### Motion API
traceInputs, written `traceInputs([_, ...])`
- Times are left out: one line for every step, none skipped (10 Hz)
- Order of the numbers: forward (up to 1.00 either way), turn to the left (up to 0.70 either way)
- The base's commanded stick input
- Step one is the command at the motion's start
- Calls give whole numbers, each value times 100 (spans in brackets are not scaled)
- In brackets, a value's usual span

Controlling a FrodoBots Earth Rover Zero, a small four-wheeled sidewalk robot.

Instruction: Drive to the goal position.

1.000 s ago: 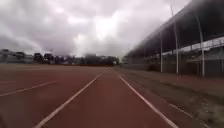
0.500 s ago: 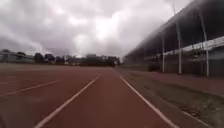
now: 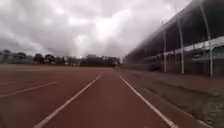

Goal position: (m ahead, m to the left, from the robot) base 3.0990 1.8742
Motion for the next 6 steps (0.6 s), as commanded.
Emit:
traceInputs([70, 0])
traceInputs([70, 0])
traceInputs([70, 0])
traceInputs([70, 0])
traceInputs([70, 0])
traceInputs([70, 0])
